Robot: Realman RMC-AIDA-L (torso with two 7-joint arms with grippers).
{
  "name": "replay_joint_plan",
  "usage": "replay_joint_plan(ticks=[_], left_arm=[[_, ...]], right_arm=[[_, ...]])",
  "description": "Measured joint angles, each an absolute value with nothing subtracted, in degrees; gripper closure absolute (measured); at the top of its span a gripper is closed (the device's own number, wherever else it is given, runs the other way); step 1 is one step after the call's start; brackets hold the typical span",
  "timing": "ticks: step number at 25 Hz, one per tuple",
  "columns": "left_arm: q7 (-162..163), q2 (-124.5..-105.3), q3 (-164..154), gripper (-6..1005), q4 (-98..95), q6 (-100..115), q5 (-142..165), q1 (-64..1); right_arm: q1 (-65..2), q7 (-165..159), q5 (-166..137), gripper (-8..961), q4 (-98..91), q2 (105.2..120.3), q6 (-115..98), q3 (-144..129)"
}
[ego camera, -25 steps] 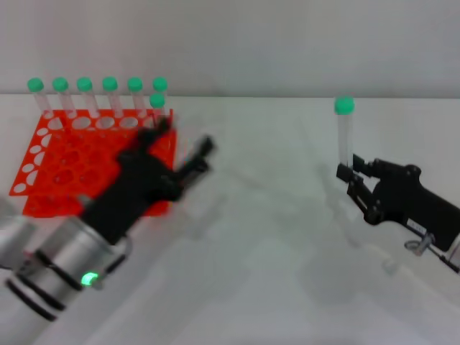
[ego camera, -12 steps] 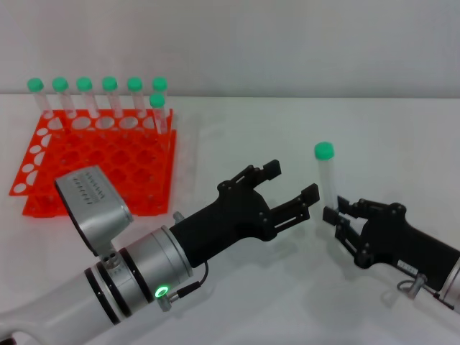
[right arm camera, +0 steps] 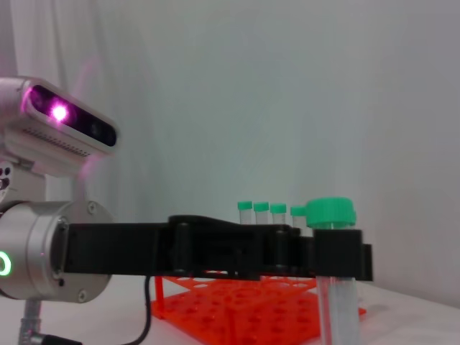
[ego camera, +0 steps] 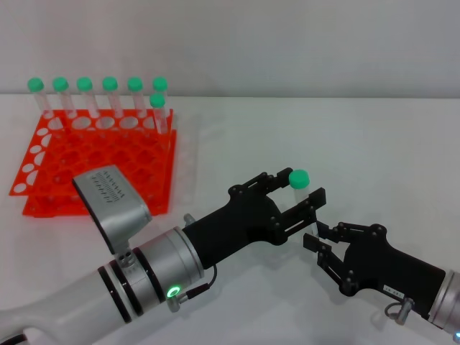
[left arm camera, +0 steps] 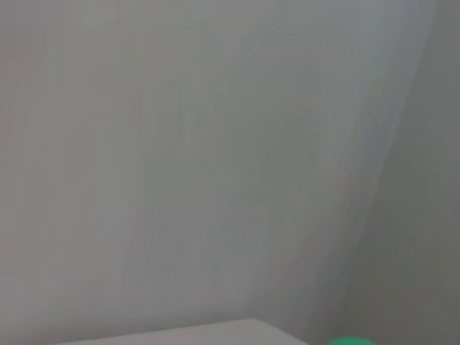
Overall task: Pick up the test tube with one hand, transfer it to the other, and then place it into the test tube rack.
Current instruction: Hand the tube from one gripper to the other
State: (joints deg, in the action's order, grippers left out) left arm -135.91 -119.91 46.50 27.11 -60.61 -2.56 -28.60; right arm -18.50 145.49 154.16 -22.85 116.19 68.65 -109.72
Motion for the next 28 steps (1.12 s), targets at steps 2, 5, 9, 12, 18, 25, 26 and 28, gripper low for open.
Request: replay_joint_plan(ticks=[2, 5, 9, 12, 18, 25, 26, 28], left_arm=[[-136.0, -119.96, 46.4, 331, 27.3, -59.6, -2.5, -29.1], [-137.4, -120.01, 46.3, 366, 27.8, -59.5, -2.3, -29.3], [-140.1, -120.11, 45.7, 413, 28.2, -59.5, -2.3, -29.4], [-142.1, -120.12, 45.0, 449, 28.7, -59.5, -2.4, -29.3], [-144.7, -120.31, 45.0, 575, 29.9, -59.9, -2.9, -27.9], [-144.9, -120.32, 45.0, 751, 30.0, -59.9, -4.4, -27.7], [-144.9, -120.33, 45.0, 757, 30.0, -59.9, -4.6, -27.7], [-144.9, -120.33, 45.1, 765, 30.0, -60.0, -5.1, -27.6]], right_arm=[[-18.5, 145.5, 154.2, 751, -22.9, 116.19, 68.7, -109.8], [-18.6, 145.5, 154.2, 750, -22.8, 116.19, 68.7, -109.9], [-18.8, 145.6, 154.2, 749, -22.6, 116.19, 68.7, -109.9], [-18.9, 145.7, 154.2, 748, -22.4, 116.19, 68.7, -109.6], [-18.9, 145.7, 154.1, 747, -22.2, 116.20, 68.5, -109.1], [-19.0, 146.9, 154.2, 745, -22.2, 116.09, 68.7, -108.9], [-19.0, 147.6, 154.2, 745, -22.0, 116.07, 68.8, -108.9], [-18.9, 149.3, 154.2, 744, -21.8, 116.02, 69.1, -108.7]])
